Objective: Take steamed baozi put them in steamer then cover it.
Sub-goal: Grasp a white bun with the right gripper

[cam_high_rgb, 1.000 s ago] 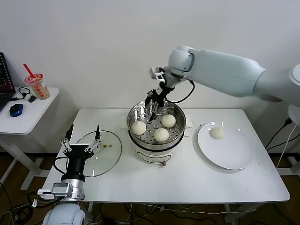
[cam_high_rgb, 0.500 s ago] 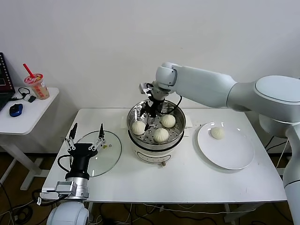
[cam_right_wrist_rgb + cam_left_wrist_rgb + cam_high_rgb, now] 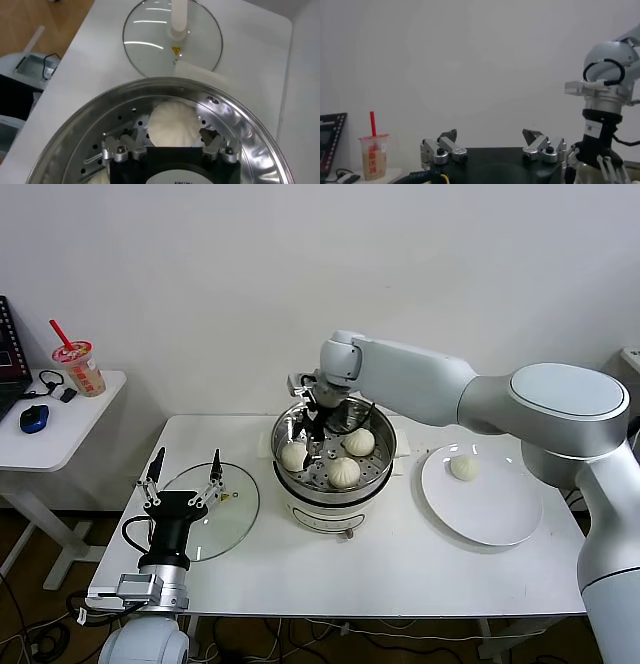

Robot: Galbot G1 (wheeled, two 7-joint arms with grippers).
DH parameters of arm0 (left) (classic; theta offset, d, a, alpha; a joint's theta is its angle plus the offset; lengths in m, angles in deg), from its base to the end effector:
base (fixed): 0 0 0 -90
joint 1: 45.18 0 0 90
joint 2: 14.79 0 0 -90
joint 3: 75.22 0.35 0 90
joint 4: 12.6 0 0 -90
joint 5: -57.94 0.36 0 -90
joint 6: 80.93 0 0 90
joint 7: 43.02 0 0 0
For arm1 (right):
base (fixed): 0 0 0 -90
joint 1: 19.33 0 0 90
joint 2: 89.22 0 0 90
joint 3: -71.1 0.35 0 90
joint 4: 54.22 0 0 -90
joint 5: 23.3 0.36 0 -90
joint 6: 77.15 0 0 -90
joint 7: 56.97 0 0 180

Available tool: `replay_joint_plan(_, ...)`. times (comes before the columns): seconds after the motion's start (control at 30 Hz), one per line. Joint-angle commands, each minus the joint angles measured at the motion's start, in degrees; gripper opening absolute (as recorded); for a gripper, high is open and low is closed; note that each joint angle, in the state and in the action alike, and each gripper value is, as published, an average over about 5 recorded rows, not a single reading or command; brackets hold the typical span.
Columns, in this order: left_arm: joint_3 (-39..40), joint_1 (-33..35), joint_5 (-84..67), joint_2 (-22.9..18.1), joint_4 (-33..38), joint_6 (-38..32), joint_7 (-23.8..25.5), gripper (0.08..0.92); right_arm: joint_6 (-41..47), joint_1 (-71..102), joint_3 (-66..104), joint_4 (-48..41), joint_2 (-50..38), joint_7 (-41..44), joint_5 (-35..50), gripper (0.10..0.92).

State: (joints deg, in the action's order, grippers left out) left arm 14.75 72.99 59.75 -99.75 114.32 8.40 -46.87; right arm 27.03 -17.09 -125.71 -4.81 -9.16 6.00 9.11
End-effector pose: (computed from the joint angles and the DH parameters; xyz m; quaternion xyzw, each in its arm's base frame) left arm 0.1908 0.0119 -0.2533 -0.0109 0.9951 0.0500 0.0841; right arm 0.6171 0.1569 -0.1033 0.6257 -0.5092 0.4980 0.3182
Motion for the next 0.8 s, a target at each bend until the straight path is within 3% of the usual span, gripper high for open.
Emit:
replay_joint_plan(0.03,0.23,0.37,-0.04,0.07,-0.03,-0.15,-0.06,0.823,-0.58,1.2,0.86,-2.27,1.06,0.04,-2.19,0.823)
replay_joint_plan(0.8,0.26,0.04,0.1,0.32,-0.19,0.0,-0.04,0.823,-0.67,2.53,1.67,-3.12,2.19,0.06,-2.78,0.823)
